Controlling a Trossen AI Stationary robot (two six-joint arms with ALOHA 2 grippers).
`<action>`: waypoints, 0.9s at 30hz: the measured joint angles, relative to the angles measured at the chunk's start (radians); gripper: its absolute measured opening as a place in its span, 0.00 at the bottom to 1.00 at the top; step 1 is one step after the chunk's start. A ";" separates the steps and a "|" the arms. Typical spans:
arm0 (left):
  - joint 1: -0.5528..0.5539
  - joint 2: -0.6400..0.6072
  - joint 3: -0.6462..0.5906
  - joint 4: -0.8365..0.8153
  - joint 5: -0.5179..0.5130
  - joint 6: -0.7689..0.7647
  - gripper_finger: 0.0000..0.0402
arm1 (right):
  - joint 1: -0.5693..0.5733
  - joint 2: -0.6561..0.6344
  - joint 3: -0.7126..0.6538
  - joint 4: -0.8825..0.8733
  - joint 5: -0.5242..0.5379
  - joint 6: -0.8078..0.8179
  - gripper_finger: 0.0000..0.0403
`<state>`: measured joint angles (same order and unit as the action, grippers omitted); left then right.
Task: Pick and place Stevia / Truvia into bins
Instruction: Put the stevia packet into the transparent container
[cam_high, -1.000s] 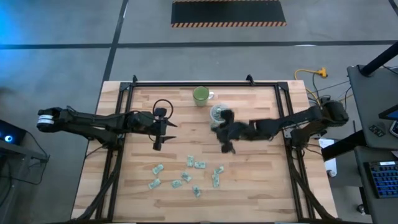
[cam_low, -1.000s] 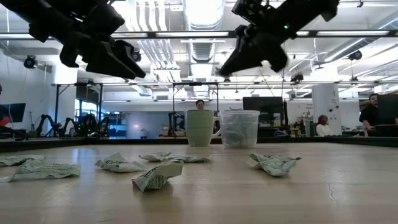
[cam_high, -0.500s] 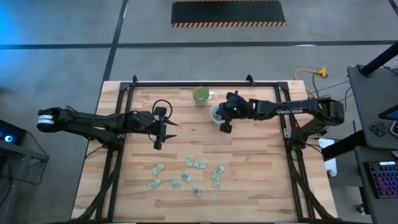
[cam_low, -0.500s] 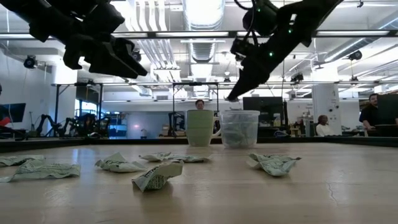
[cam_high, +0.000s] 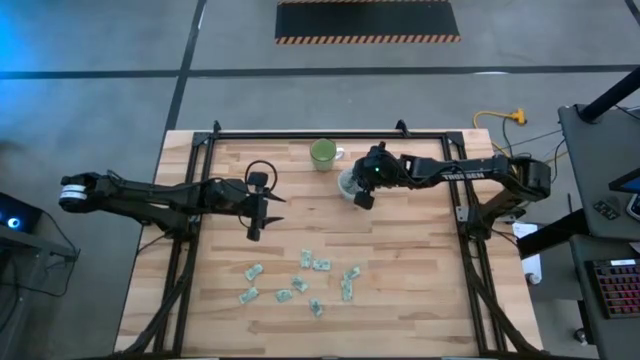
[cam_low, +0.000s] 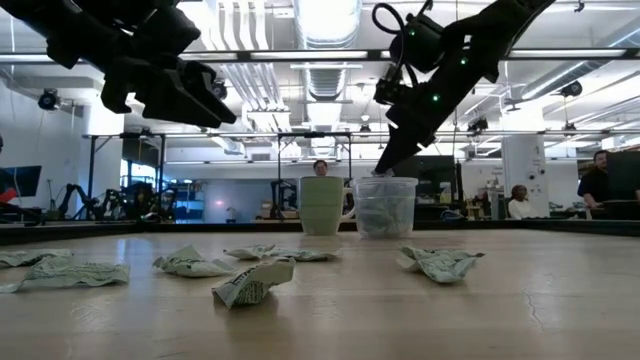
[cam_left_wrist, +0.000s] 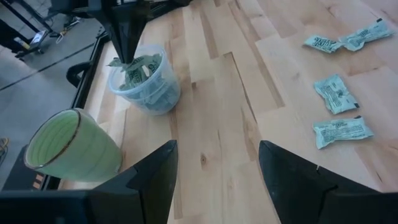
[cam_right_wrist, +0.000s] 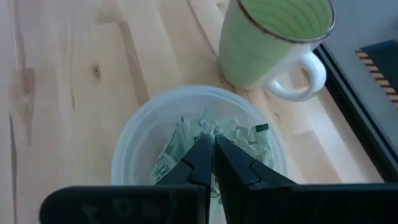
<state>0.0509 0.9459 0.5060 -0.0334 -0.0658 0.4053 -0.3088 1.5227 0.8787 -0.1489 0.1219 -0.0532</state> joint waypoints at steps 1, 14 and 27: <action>0.000 0.000 0.000 0.000 0.000 0.000 0.52 | -0.002 0.001 0.000 -0.004 -0.003 0.005 0.02; 0.000 0.000 -0.003 0.007 0.000 0.001 0.52 | -0.034 0.065 0.000 -0.005 -0.089 0.013 0.02; 0.000 0.000 -0.003 0.009 0.000 0.002 0.52 | -0.048 0.093 0.006 -0.028 -0.151 0.027 0.02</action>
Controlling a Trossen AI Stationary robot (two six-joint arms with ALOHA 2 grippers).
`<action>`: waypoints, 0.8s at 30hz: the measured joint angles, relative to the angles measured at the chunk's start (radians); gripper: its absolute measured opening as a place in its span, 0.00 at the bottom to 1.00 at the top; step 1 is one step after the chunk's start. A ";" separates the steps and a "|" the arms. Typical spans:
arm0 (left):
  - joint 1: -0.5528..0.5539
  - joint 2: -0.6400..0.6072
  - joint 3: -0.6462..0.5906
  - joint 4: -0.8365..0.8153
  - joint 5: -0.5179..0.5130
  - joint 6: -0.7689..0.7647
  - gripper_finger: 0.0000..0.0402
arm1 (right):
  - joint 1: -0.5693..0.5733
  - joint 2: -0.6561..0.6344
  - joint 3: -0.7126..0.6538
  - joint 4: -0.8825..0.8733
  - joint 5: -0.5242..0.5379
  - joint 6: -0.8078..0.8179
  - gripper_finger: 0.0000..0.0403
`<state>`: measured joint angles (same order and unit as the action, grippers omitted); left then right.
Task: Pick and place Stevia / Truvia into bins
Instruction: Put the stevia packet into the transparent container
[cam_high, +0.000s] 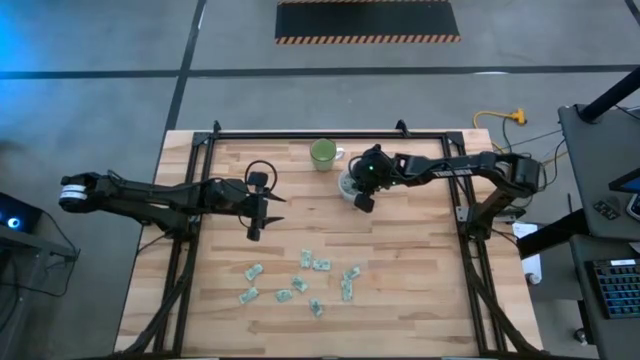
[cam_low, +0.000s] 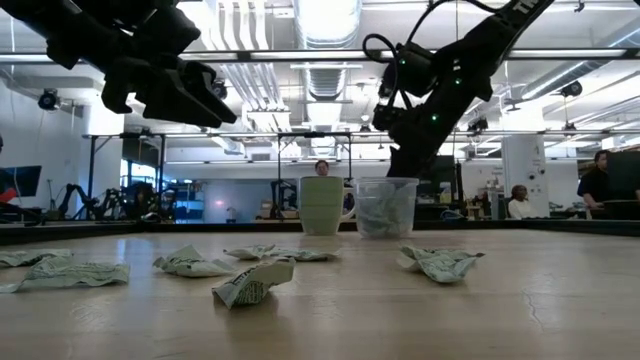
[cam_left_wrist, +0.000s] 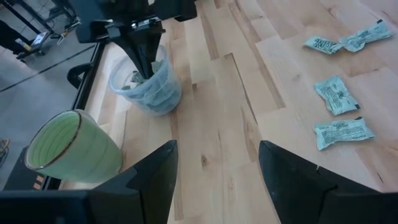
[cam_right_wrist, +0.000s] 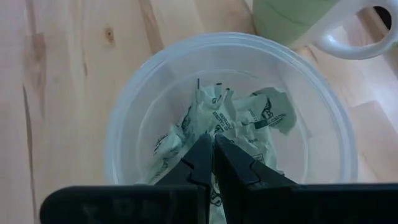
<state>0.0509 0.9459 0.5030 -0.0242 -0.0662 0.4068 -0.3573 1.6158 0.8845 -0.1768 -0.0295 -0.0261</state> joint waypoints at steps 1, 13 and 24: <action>0.000 0.000 0.000 0.000 0.000 0.000 0.52 | 0.000 0.002 0.005 -0.004 0.002 0.001 0.02; 0.000 0.000 -0.002 0.001 0.000 -0.002 0.52 | 0.025 -0.004 0.029 -0.007 0.003 -0.026 0.14; 0.000 0.000 -0.002 0.001 0.000 -0.003 0.52 | 0.029 -0.085 0.029 -0.015 0.005 -0.028 0.35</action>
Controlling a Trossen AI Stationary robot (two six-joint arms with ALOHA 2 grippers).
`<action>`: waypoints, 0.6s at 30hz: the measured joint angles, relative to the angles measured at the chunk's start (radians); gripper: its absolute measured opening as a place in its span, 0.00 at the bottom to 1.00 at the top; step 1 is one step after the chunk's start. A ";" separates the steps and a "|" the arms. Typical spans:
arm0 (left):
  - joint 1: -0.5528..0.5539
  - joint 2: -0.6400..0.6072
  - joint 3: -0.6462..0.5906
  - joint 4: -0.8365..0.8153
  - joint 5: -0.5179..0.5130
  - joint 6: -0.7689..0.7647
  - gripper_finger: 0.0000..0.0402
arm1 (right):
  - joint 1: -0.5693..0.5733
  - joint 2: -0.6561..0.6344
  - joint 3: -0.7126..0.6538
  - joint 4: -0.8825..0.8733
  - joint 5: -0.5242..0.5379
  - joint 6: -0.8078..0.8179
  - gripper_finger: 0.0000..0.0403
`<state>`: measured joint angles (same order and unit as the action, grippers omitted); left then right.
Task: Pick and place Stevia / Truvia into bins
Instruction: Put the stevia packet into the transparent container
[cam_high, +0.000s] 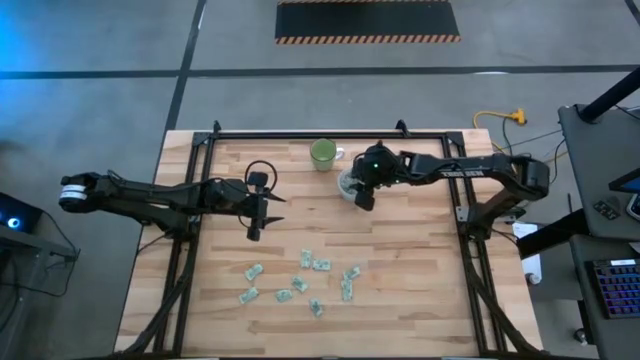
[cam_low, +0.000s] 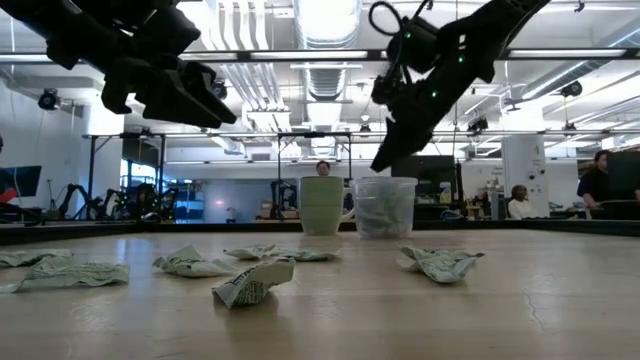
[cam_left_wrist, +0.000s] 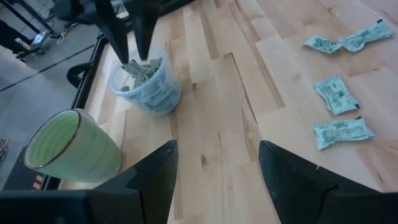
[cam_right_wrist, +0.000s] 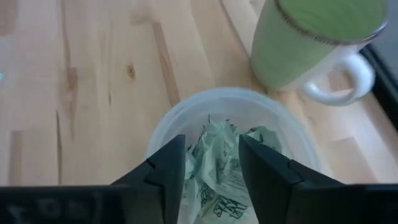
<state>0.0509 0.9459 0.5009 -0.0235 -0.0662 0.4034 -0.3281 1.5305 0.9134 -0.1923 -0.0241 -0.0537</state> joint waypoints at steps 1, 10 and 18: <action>0.000 0.000 0.000 0.000 0.000 0.000 0.52 | 0.004 -0.014 0.000 -0.010 0.000 0.005 0.36; 0.000 0.000 -0.001 -0.004 0.006 -0.004 0.52 | 0.051 -0.068 -0.002 -0.044 0.001 0.021 0.37; -0.006 0.012 -0.022 -0.076 0.253 -0.128 0.52 | 0.124 -0.088 -0.002 -0.120 -0.001 -0.013 0.37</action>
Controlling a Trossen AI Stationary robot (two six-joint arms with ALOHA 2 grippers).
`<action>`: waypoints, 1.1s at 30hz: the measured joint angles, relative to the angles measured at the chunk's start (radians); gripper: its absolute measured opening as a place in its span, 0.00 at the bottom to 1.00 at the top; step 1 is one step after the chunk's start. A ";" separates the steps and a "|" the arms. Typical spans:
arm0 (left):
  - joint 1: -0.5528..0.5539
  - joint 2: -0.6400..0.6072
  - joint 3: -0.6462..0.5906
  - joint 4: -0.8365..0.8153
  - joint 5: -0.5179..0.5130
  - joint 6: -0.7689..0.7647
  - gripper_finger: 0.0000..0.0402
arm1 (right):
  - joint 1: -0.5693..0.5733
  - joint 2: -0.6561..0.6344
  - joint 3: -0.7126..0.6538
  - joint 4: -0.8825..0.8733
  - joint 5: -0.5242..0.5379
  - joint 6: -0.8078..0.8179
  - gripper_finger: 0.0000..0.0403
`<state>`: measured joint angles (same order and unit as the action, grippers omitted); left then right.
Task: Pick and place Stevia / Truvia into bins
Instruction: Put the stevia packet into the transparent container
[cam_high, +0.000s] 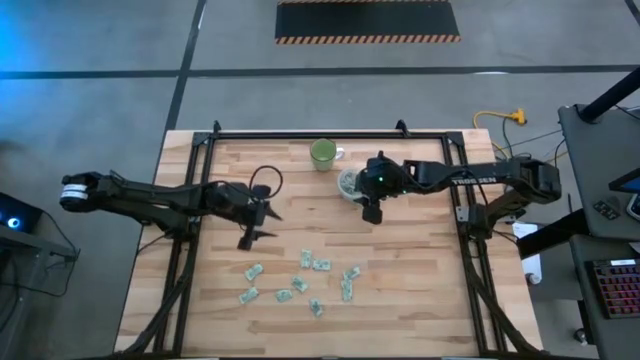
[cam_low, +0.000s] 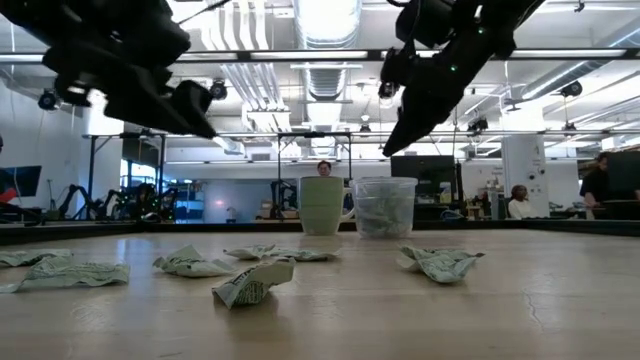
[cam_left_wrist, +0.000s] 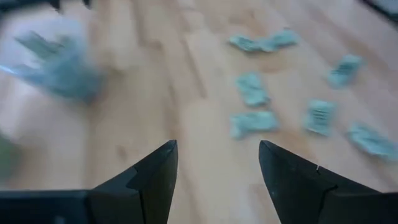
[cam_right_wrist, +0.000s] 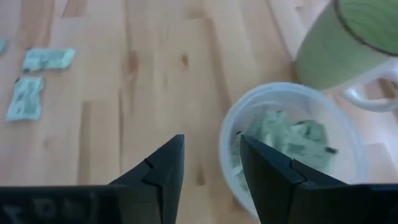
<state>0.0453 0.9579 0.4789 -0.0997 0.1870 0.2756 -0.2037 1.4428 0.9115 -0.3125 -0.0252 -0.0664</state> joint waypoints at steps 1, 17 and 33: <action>-0.006 0.010 0.000 -0.017 0.017 -0.020 0.52 | 0.011 -0.002 0.000 -0.011 0.000 -0.012 0.37; -0.152 0.155 -0.001 -0.309 0.014 -0.432 0.52 | 0.106 -0.002 0.000 -0.024 -0.002 -0.043 0.37; -0.289 0.319 0.032 -0.286 -0.005 -0.562 0.52 | 0.108 -0.002 0.000 -0.029 -0.002 -0.019 0.37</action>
<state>-0.2439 1.2769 0.5107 -0.3855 0.1821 -0.2859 -0.0956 1.4406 0.9115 -0.3416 -0.0269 -0.0853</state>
